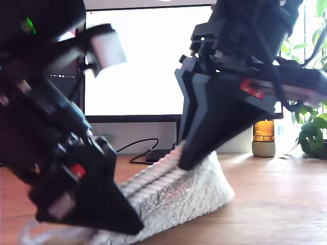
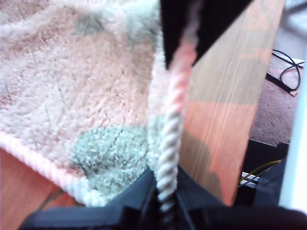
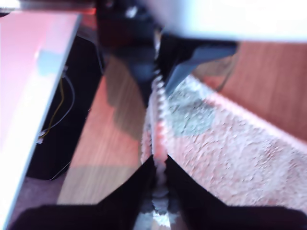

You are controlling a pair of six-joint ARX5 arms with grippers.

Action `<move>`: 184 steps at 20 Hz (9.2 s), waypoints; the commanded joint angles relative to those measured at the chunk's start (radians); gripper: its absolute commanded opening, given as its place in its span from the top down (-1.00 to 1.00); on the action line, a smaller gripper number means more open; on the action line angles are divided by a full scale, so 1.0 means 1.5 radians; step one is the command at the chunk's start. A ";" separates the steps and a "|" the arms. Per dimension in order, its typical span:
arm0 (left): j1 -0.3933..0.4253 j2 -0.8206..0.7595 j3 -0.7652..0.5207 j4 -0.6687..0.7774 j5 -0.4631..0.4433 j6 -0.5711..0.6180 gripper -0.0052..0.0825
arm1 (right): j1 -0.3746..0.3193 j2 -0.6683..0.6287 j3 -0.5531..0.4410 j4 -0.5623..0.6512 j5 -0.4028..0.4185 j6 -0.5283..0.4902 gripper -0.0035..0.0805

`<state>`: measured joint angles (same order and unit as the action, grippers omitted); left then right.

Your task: Fold the tea towel to a neat square and place it to the right

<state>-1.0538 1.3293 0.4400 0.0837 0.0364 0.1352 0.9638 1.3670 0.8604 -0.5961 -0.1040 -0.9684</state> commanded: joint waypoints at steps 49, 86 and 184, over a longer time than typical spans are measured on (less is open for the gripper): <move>0.074 -0.049 0.198 -0.495 0.219 0.106 0.93 | -0.017 -0.033 0.004 -0.186 -0.068 0.439 0.94; 0.239 0.209 0.374 -0.377 0.138 0.389 0.93 | -0.217 0.165 0.004 0.108 -0.048 0.474 0.94; 0.382 0.029 0.385 -0.428 0.270 0.149 0.93 | -0.326 0.347 0.285 -0.035 -0.340 0.519 0.08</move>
<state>-0.4778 1.3697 1.0138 -0.5575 0.4374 0.3641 0.4744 1.8717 1.2922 -0.6487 -0.6163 -0.1837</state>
